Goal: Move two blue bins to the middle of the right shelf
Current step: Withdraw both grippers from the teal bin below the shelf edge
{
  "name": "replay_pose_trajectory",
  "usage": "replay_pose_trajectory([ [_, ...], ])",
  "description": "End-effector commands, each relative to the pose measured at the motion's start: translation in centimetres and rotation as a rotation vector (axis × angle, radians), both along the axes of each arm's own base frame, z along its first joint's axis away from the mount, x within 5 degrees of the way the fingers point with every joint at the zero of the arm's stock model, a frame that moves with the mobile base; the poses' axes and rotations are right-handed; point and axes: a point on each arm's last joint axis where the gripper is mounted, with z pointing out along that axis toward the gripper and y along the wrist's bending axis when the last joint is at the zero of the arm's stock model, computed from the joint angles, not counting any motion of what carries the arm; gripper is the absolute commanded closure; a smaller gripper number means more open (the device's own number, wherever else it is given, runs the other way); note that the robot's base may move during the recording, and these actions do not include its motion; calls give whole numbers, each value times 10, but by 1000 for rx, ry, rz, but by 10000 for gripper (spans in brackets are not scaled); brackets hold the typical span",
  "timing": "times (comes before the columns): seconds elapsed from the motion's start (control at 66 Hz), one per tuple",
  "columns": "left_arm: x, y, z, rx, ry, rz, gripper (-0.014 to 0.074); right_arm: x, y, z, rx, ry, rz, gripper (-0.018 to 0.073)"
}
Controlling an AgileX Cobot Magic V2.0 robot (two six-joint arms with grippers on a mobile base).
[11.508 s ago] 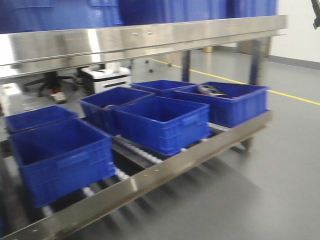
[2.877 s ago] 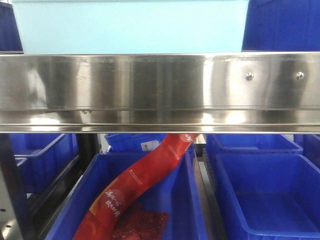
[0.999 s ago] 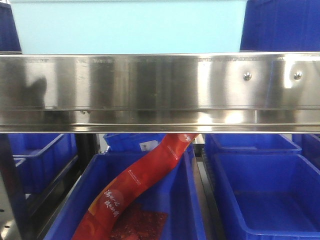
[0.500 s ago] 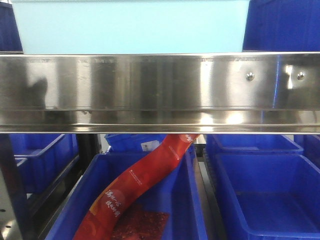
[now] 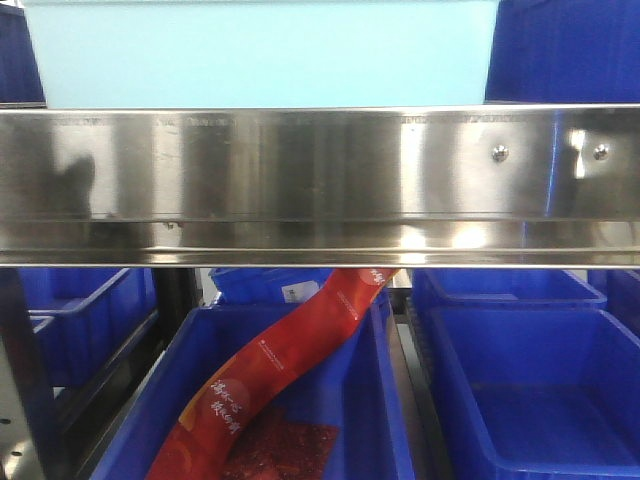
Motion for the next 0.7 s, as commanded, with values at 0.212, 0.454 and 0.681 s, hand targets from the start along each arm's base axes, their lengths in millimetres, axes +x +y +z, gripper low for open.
replay_pose_trajectory([
  [0.212, -1, 0, 3, 1, -27, 3, 708, 0, 0, 1, -15, -16, -6, 713],
  [0.454, -1, 0, 3, 1, -27, 3, 708, 0, 0, 1, -15, -16, -6, 713],
  [0.681, -1, 0, 3, 1, -27, 3, 708, 0, 0, 1, -15, -16, -6, 713],
])
